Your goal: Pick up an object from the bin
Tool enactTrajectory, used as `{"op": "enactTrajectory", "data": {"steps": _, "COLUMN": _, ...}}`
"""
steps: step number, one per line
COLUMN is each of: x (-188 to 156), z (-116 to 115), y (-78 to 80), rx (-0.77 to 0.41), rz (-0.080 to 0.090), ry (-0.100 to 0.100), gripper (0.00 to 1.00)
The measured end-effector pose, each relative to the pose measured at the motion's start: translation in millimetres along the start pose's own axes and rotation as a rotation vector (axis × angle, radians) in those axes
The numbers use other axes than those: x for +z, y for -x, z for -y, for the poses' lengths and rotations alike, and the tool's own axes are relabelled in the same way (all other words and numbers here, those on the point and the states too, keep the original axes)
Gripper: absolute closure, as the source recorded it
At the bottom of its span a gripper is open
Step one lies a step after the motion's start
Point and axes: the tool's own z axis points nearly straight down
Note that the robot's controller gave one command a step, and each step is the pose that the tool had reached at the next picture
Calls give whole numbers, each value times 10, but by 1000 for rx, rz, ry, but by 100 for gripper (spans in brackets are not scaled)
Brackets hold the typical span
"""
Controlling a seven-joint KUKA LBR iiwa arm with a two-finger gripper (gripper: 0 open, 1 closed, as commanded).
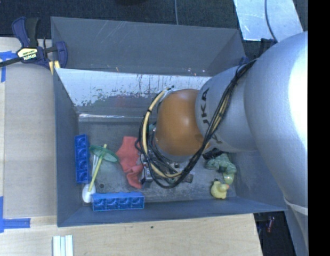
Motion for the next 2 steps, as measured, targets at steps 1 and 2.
{"op": "enactTrajectory", "data": {"steps": 1, "x": -645, "z": 154, "y": 15, "rx": 19, "rz": -5, "ry": -2, "gripper": 100}}
{"op": "enactTrajectory", "data": {"steps": 2, "x": -1326, "z": 148, "y": 110, "rx": 3, "rz": -7, "ry": -2, "gripper": 100}}
